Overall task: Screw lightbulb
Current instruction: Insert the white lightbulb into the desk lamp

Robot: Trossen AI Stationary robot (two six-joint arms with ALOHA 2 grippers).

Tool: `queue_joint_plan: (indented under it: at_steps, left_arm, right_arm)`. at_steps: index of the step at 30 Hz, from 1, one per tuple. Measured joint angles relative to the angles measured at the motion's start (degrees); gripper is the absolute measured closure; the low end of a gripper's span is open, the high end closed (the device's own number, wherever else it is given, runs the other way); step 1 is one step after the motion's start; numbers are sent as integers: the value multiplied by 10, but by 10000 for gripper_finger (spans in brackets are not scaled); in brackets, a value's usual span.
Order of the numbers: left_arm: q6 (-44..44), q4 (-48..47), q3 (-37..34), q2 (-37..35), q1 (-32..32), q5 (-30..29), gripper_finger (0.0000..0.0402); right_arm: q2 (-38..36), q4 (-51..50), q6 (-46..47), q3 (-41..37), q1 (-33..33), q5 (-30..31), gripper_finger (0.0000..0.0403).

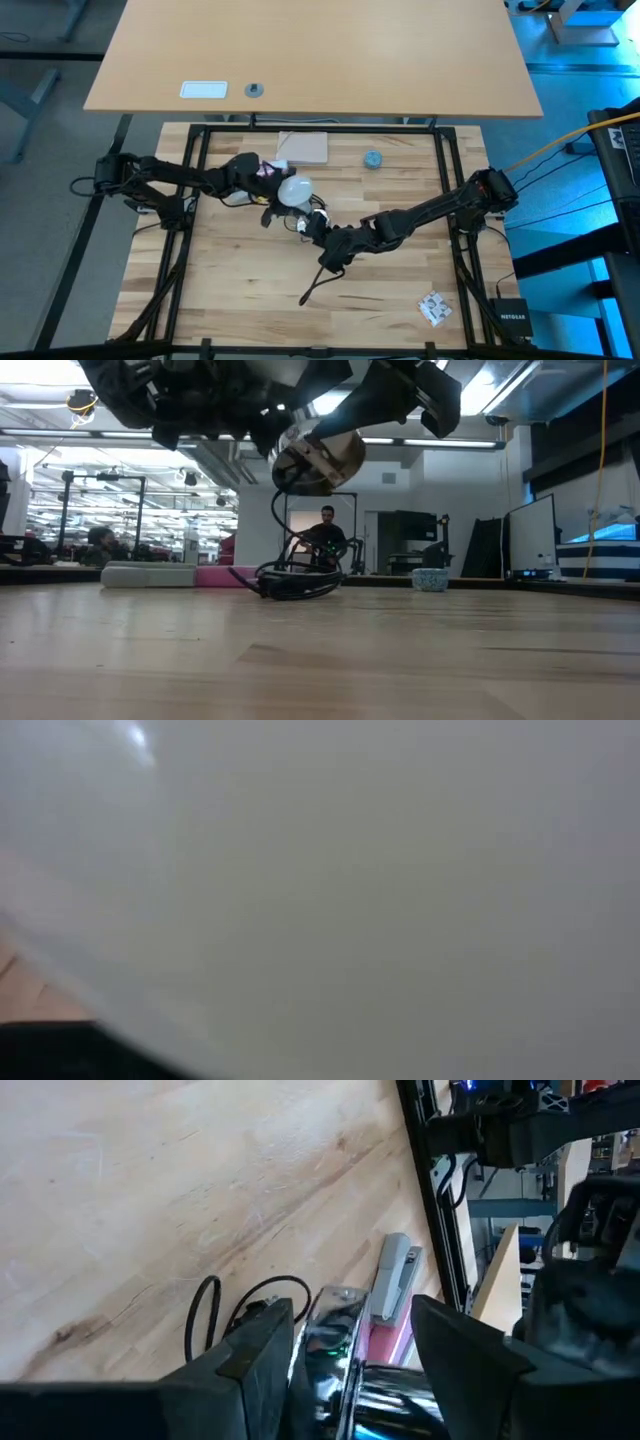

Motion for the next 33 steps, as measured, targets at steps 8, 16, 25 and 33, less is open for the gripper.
queue_joint_plan:
  at_steps: [8,16,25,33]
  left_arm:
    - [-128,-5,0,1,10,-45,249]
    - [-246,0,0,1,2,-63,249]
    - [-275,8,0,0,-34,-116,249]
    - [-300,63,1,0,-58,-182,249]
  right_arm:
    - [-2,5,18,2,1,-14,198]
    - [-2,5,56,1,1,-14,198]
    - [-1,43,86,1,0,35,198]
    - [0,39,152,1,0,15,198]
